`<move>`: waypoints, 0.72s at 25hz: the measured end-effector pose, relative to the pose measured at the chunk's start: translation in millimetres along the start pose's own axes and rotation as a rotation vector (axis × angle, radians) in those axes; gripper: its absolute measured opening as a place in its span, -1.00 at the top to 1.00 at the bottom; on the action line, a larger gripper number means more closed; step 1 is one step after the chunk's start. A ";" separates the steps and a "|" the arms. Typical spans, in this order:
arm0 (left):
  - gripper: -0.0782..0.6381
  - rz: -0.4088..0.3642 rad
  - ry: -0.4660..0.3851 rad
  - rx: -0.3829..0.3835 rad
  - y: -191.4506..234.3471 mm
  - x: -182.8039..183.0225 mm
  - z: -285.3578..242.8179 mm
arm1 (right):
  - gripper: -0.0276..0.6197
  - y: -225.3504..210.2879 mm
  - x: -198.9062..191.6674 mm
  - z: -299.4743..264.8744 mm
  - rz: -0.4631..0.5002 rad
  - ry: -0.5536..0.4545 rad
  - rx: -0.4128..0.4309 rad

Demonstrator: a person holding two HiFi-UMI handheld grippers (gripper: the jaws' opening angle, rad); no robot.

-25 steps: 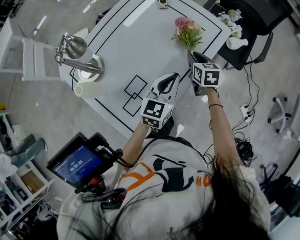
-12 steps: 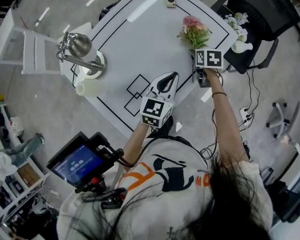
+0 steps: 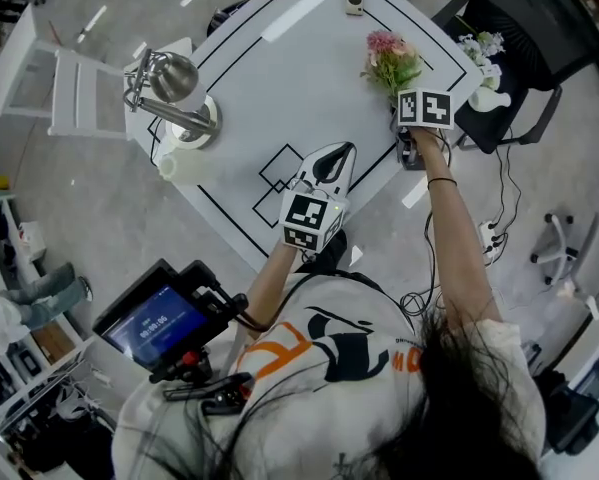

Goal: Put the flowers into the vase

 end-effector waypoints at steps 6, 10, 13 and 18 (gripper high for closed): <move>0.75 0.034 -0.016 -0.014 4.2 4.1 3.9 | 0.79 13.3 -6.4 5.7 0.014 -0.047 0.016; 0.75 0.025 -0.012 -0.018 1.4 3.5 11.3 | 0.80 29.5 -12.7 18.2 0.008 -0.102 0.052; 0.75 0.019 -0.015 -0.027 -4.5 5.1 22.0 | 0.80 45.0 -18.7 35.3 -0.002 -0.159 0.079; 0.75 0.012 -0.028 -0.031 -12.2 4.5 39.5 | 0.80 73.5 -34.5 63.1 0.009 -0.255 0.151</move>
Point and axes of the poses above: the fingertips, and each gripper's own axes: z backward along the fingers, y to its left, x out of its top, the point moved 4 cm from there along z, backward along the fingers, and after that the axes turned 13 degrees about x, right-handed, at the moved point
